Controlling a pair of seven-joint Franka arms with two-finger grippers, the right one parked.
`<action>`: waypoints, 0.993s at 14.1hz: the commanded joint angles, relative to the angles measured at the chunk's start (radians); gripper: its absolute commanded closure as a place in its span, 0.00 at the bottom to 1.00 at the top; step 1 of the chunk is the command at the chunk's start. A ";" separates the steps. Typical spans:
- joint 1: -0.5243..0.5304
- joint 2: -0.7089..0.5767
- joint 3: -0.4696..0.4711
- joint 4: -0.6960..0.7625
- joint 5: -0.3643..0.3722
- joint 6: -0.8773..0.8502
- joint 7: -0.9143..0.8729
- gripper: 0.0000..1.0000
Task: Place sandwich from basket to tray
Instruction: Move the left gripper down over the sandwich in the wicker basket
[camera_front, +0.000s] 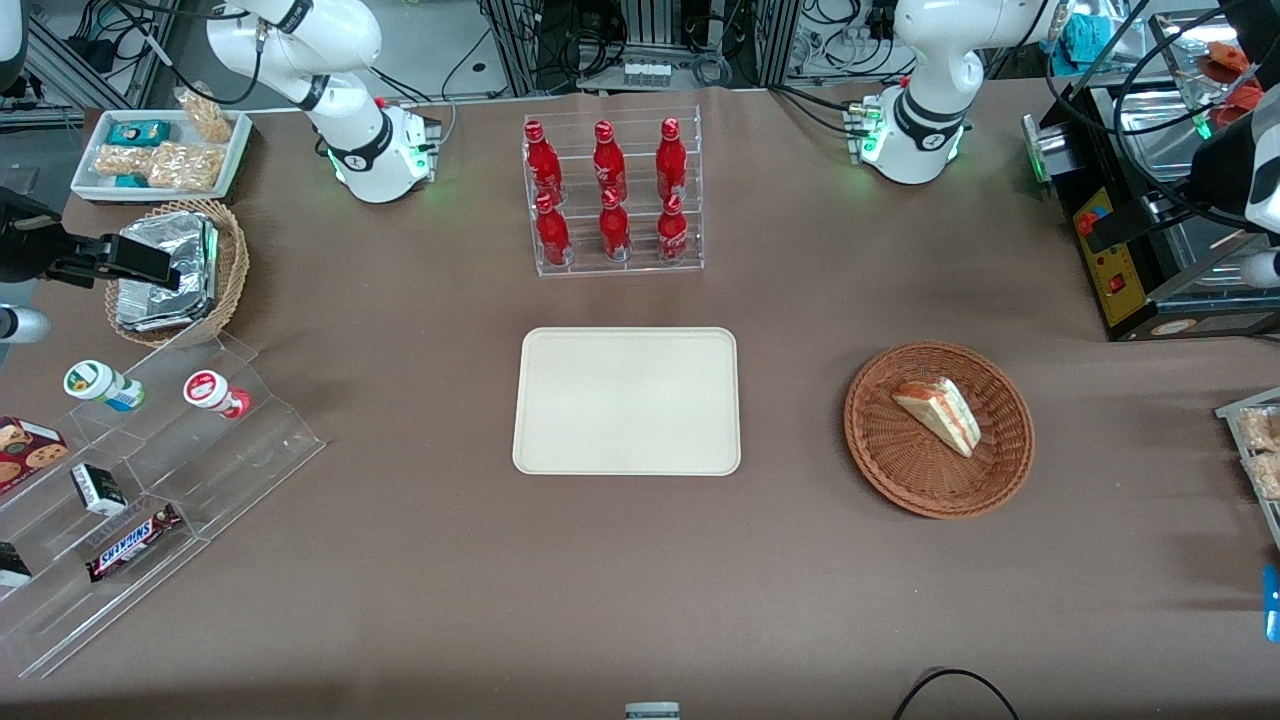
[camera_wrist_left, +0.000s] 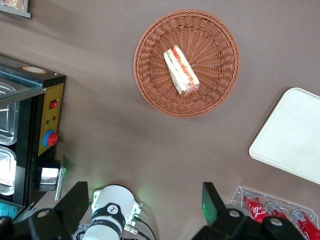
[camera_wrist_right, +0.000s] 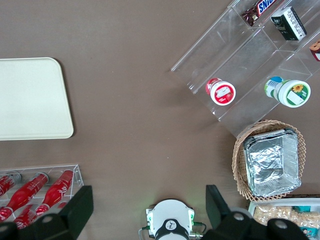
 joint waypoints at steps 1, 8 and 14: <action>0.000 -0.017 -0.013 -0.023 -0.007 0.010 0.030 0.00; 0.006 0.064 -0.015 -0.022 -0.031 0.021 0.023 0.00; 0.010 0.133 0.008 -0.366 -0.019 0.474 0.018 0.00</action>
